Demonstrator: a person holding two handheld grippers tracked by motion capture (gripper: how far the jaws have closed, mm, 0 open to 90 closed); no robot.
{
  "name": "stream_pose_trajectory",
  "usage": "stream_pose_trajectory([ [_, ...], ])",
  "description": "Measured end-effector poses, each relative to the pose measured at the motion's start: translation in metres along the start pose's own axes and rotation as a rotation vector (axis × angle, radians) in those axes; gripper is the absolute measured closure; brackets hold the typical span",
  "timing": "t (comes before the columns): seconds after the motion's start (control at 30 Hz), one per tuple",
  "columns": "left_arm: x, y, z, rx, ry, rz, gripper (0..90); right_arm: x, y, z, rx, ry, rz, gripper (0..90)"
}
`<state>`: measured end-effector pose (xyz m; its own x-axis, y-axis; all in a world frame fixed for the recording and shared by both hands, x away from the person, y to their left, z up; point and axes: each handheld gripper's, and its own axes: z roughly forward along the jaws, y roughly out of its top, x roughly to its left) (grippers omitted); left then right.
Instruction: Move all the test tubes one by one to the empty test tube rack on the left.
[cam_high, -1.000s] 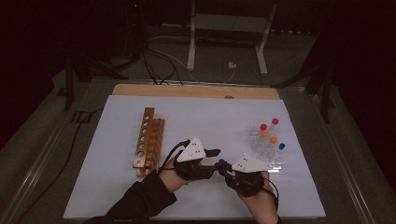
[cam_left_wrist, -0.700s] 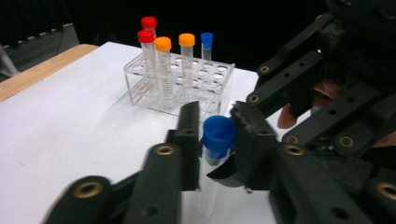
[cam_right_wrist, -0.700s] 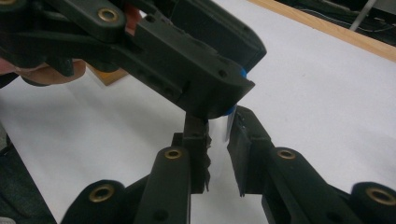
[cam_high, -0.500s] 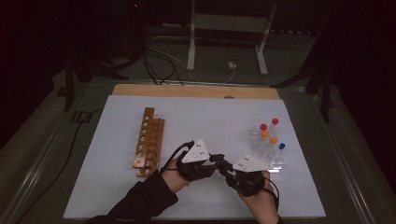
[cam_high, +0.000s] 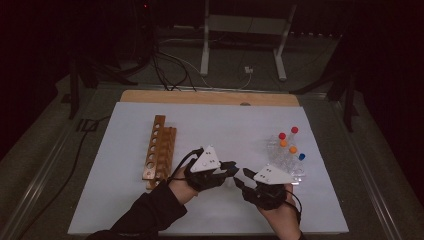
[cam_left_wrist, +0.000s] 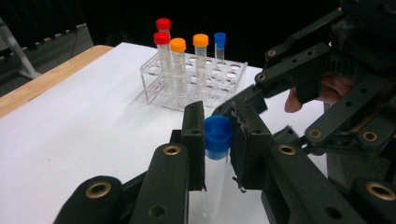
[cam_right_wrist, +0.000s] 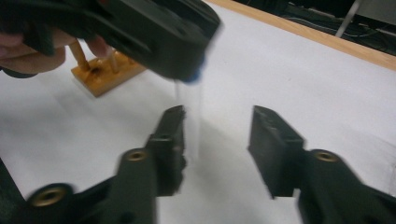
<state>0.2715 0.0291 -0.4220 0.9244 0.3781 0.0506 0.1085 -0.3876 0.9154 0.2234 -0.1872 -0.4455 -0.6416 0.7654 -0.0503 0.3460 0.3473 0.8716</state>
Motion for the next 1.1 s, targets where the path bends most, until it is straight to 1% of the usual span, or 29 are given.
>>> stream_pose_trajectory([
  [0.03, 0.001, 0.0, -0.002, 0.004, 0.004, 0.002, 77.9, -0.002, -0.001, -0.001, -0.003, -0.007, 0.002, 47.7],
  [0.07, 0.002, 0.001, -0.004, 0.006, 0.01, 0.006, 77.9, -0.003, -0.002, -0.002, -0.007, -0.012, 0.005, 41.5],
  [0.1, 0.004, 0.001, -0.006, 0.007, 0.013, 0.004, 77.9, -0.003, -0.002, -0.002, -0.007, -0.012, 0.005, 41.5],
  [0.13, 0.005, 0.001, -0.008, 0.006, 0.015, 0.004, 77.9, -0.004, -0.002, -0.003, -0.011, -0.008, 0.013, 38.7],
  [0.17, 0.007, 0.002, -0.011, 0.005, 0.024, 0.005, 77.9, -0.006, -0.003, -0.004, -0.019, -0.015, 0.027, 31.1],
  [0.23, 0.01, 0.003, -0.015, 0.002, 0.028, 0.001, 77.9, -0.007, -0.003, -0.005, -0.029, -0.021, 0.034, 22.9],
  [0.27, 0.011, 0.004, -0.018, 0.0, 0.04, 0.004, 77.9, -0.007, -0.003, -0.005, -0.029, -0.021, 0.034, 22.9],
  [0.33, 0.015, 0.006, -0.024, -0.005, 0.053, 0.001, 77.9, -0.008, -0.002, -0.007, -0.044, -0.029, 0.038, 12.7],
  [0.37, 0.017, 0.007, -0.026, -0.005, 0.058, 0.002, 77.9, -0.008, -0.002, -0.007, -0.044, -0.029, 0.038, 12.7],
  [0.4, 0.019, 0.008, -0.029, -0.01, 0.065, -0.001, 77.9, -0.009, -0.002, -0.009, -0.058, -0.022, 0.052, 7.7],
  [0.43, 0.021, 0.009, -0.032, -0.015, 0.076, -0.005, 77.9, -0.009, -0.002, -0.009, -0.058, -0.022, 0.052, 7.7],
  [0.47, 0.023, 0.009, -0.034, -0.018, 0.08, -0.007, 77.9, -0.01, -0.001, -0.01, -0.064, -0.014, 0.052, 1.8],
  [0.53, 0.028, 0.011, -0.039, -0.02, 0.094, -0.005, 77.9, -0.011, -0.001, -0.012, -0.074, -0.006, 0.051, 0.0],
  [0.6, 0.032, 0.012, -0.043, -0.019, 0.106, -0.008, 77.9, -0.012, -0.002, -0.013, -0.077, 0.003, 0.06, 0.0],
  [0.67, 0.036, 0.013, -0.047, -0.022, 0.121, -0.011, 77.9, -0.012, -0.002, -0.013, -0.078, 0.004, 0.057, 0.0],
  [0.73, 0.04, 0.015, -0.051, -0.026, 0.135, -0.013, 77.9, -0.014, -0.002, -0.014, -0.093, 0.018, 0.068, 0.0],
  [0.83, 0.049, 0.016, -0.055, -0.025, 0.156, -0.028, 77.9, -0.014, -0.002, -0.015, -0.102, 0.02, 0.058, 0.0],
  [0.87, 0.052, 0.016, -0.057, -0.023, 0.168, -0.028, 77.9, -0.012, -0.002, -0.015, -0.093, 0.016, 0.042, 0.0],
  [0.93, 0.058, 0.017, -0.061, -0.028, 0.182, -0.036, 77.9, -0.012, -0.003, -0.016, -0.095, 0.014, 0.044, 0.0],
  [1.1, 0.074, 0.02, -0.074, -0.036, 0.239, -0.047, 77.9, -0.012, -0.003, -0.017, -0.099, 0.018, 0.046, 0.0],
])
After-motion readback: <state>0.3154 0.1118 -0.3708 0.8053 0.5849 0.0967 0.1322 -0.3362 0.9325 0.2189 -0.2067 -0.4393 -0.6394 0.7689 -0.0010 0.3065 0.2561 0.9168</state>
